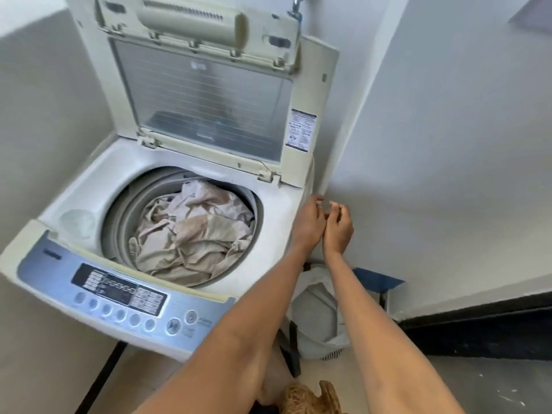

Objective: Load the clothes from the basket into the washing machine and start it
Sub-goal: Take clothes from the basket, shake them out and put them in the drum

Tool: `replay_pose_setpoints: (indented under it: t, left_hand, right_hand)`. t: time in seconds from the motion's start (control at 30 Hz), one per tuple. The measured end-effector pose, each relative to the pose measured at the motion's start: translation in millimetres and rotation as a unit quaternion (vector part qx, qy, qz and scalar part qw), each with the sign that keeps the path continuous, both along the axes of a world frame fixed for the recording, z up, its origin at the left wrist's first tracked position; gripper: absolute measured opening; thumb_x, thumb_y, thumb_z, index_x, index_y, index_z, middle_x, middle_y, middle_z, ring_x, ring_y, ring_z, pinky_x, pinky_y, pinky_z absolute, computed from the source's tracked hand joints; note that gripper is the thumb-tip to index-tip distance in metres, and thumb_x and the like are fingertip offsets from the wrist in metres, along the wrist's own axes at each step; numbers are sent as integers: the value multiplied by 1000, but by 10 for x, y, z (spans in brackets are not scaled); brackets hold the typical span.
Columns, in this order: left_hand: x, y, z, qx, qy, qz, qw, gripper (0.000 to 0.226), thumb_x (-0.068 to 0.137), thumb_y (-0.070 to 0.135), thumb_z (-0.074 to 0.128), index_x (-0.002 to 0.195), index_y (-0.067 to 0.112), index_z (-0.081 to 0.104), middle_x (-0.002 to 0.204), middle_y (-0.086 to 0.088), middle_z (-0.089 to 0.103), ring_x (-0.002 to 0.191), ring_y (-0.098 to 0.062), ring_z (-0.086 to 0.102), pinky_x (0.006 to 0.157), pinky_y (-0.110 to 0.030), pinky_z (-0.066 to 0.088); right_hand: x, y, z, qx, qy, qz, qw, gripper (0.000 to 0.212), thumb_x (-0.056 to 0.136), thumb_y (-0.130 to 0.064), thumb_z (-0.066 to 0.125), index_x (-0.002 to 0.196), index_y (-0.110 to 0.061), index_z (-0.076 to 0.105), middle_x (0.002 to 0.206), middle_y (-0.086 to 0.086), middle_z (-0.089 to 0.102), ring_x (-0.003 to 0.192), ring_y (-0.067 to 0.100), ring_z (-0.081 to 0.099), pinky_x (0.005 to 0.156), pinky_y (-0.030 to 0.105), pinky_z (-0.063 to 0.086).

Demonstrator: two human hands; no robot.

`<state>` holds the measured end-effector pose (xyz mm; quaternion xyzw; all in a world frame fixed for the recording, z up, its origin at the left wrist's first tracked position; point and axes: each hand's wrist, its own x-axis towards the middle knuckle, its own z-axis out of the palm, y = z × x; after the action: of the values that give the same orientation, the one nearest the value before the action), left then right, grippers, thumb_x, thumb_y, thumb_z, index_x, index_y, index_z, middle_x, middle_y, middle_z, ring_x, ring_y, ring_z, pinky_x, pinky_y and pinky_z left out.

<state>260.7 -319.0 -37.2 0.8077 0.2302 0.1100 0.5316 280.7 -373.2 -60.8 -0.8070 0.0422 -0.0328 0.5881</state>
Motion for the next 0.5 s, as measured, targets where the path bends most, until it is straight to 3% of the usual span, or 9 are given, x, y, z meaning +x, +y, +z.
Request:
replay_pose_setpoints:
  t: [0.13,0.23,0.33,0.5]
  left_hand:
    - [-156,577,341,64,-30,-36,997,25,95,23,39,116,18,53,99,-6,68,92,-23,61,70,-31,41]
    - [-413,1189,374,124,-46,-37,990,31,91,28,38,115,16,54,107,-6,65,102,-25,58,79,-38,46]
    - [-733,1827,153,167,-34,-23,985,25,94,18,43,116,12,53,112,-10,60,107,-27,53,81,-39,43]
    - [-1285,2697,-362,275,64,-63,957,29,91,12,44,120,8,50,117,-15,53,109,-34,49,83,-41,40]
  right_hand:
    - [-119,597,275,38,-34,-33,998,23,98,-18,44,99,-8,65,95,2,67,86,19,61,72,27,49]
    - [-347,1150,376,17,-56,-36,998,20,96,-17,46,95,-9,64,94,8,71,84,24,63,76,37,50]
    - [-638,1705,272,-66,-48,43,996,20,95,-16,46,99,-12,65,98,7,71,88,27,63,73,33,45]
    - [-1108,2301,-119,-192,-57,160,967,19,91,-13,49,105,-15,63,110,7,65,101,28,60,76,35,47]
